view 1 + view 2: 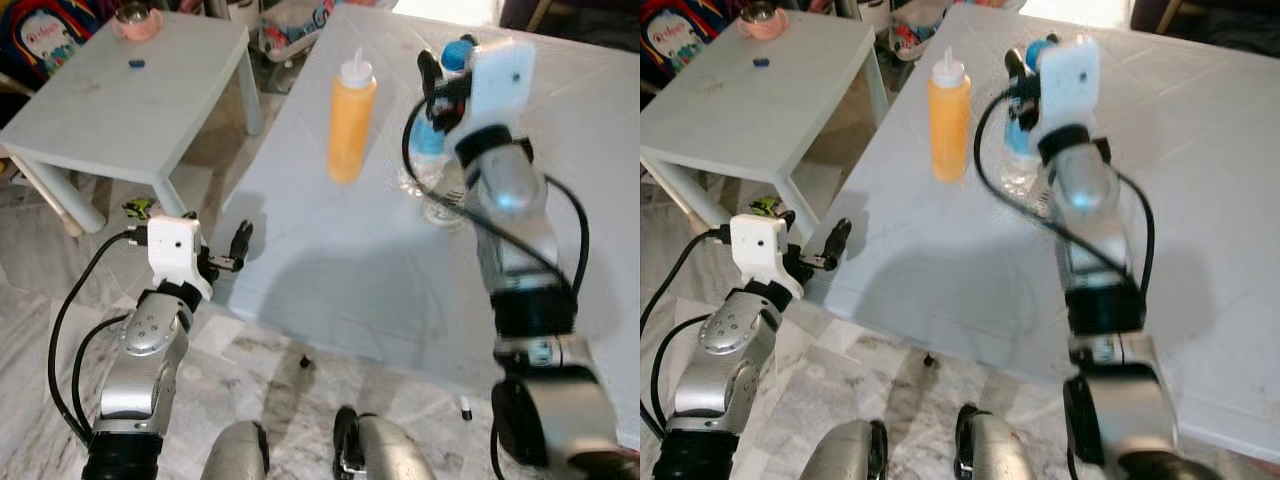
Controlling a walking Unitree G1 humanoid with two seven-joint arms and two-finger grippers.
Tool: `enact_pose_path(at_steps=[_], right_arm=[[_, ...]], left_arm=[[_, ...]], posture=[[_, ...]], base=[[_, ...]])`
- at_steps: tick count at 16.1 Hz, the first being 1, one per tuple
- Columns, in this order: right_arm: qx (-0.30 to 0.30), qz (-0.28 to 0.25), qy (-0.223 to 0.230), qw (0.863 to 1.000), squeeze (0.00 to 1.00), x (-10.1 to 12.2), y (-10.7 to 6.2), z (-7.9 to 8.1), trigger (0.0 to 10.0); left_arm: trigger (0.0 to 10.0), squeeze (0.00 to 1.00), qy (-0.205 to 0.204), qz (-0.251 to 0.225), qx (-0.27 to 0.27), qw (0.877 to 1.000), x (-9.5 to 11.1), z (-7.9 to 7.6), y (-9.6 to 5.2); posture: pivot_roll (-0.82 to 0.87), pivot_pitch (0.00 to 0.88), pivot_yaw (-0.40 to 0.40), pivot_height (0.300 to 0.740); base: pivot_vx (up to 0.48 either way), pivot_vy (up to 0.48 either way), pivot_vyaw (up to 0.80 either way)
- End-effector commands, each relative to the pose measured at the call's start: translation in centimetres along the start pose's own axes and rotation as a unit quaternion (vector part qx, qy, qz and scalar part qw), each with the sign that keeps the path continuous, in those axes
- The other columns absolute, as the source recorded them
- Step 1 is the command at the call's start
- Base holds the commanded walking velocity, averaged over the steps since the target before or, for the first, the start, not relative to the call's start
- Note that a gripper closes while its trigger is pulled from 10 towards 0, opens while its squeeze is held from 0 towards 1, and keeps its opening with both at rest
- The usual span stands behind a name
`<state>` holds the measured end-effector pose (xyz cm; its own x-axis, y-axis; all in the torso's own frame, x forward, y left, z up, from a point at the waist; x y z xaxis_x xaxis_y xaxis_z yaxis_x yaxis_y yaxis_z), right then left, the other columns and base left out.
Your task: Restocking fridge
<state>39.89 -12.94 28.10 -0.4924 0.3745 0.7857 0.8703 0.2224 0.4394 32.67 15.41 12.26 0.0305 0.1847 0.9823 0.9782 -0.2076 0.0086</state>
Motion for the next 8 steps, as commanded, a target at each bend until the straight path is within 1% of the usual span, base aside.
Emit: enact_pose_path(at_steps=[1,2,3,4,5,6,7,8], right_arm=[[-0.011,-0.047,-0.026,0.999,0.00,2.1,-0.2,-0.3,0.0],[-0.016,-0.061,-0.036,0.997,0.00,2.5,-0.4,-0.3,0.0],[-0.024,-0.066,-0.026,0.997,0.00,2.8,-0.6,-0.5,0.4],[-0.026,-0.068,-0.018,0.997,0.00,2.8,-0.7,-0.5,2.8],[-0.025,-0.074,-0.013,0.997,0.00,3.0,-0.8,-0.4,4.9],[-0.021,-0.080,-0.007,0.997,0.00,3.1,-0.9,-0.1,7.6],[-0.017,-0.083,0.004,0.996,0.00,3.2,-1.0,0.3,9.0],[-0.013,-0.083,0.012,0.996,0.00,3.2,-1.0,0.5,9.8]], left_arm=[[10.0,0.00,0.002,0.005,0.002,1.000,-0.3,0.1,0.0],[10.0,0.00,0.003,0.005,0.001,1.000,-0.3,0.0,0.1],[10.0,0.00,0.004,0.005,0.000,1.000,-0.3,-0.1,0.2],[10.0,0.00,0.004,0.005,0.000,1.000,-0.3,-0.1,0.3],[10.0,0.00,0.005,0.004,0.001,1.000,-0.3,-0.1,0.4],[10.0,0.00,0.006,0.002,0.002,1.000,-0.2,-0.1,0.5],[10.0,0.00,0.006,0.001,0.002,1.000,-0.2,-0.1,0.5],[10.0,0.00,0.007,0.000,0.003,1.000,-0.2,-0.1,0.6]], posture=[[0.04,0.140,0.010,0.740],[0.04,0.139,0.010,0.740],[0.04,0.137,0.010,0.740],[0.04,0.135,0.010,0.740],[0.04,0.132,0.008,0.740],[0.03,0.131,0.006,0.740],[0.04,0.130,0.004,0.740],[0.04,0.130,0.003,0.740]], base=[[0.000,0.000,0.00],[0.000,0.000,0.00],[0.000,0.000,0.00],[0.000,0.000,0.00],[0.000,0.000,0.00],[0.000,0.000,0.00],[0.000,0.000,0.00],[0.000,0.000,0.00]])
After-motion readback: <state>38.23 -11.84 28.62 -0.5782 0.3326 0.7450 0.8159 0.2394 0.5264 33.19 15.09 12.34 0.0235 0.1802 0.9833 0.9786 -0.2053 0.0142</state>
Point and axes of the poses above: a point about 5 cm out from each wrist's last joint towards the gripper, its own y axis pointing out of the wrist towards the gripper, its own x axis along the axis of the wrist's last joint, z = x × y, the point moved 5 cm from there along y, pointing out of the wrist towards the gripper, and after that the axes turned 11 degrees about -y, right-handed, at the moved point
